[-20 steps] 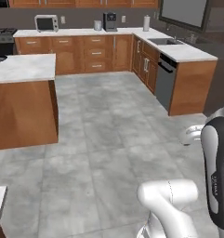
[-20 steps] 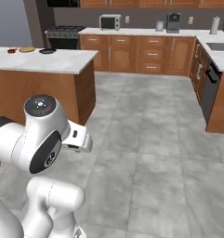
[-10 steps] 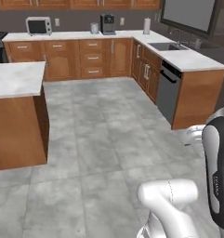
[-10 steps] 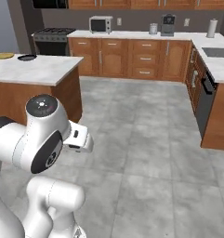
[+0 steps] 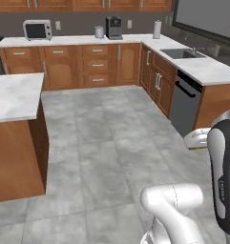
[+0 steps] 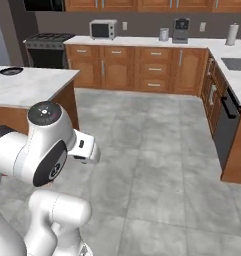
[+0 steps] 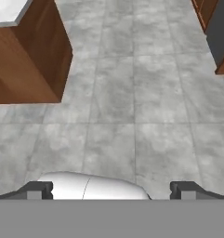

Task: Place the pastries on the plates.

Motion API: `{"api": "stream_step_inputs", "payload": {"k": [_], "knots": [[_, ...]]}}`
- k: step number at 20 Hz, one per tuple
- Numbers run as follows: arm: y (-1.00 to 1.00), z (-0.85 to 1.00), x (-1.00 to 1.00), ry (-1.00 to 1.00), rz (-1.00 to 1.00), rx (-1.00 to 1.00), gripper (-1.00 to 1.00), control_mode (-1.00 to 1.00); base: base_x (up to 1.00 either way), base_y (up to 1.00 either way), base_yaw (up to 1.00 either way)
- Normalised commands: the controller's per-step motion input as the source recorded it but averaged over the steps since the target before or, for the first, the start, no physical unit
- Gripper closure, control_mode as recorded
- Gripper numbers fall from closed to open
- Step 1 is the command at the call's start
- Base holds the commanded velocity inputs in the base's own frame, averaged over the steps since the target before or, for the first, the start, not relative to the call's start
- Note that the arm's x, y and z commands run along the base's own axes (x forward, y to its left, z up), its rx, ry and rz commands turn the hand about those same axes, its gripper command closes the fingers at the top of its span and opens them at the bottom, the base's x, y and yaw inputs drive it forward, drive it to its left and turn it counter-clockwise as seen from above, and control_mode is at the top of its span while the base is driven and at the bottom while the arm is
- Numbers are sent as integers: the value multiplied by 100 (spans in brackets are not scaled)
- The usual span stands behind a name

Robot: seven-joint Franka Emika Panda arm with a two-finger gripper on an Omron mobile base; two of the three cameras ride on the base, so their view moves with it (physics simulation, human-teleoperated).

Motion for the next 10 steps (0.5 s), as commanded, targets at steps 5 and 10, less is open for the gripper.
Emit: {"api": "stream_step_inputs", "payload": {"k": [5, 10], "knots": [[0, 0, 0, 0, 0, 0, -100, 100, 100, -2, 0], [0, 0, 0, 0, 0, 0, -100, 100, 100, -3, 0]]}}
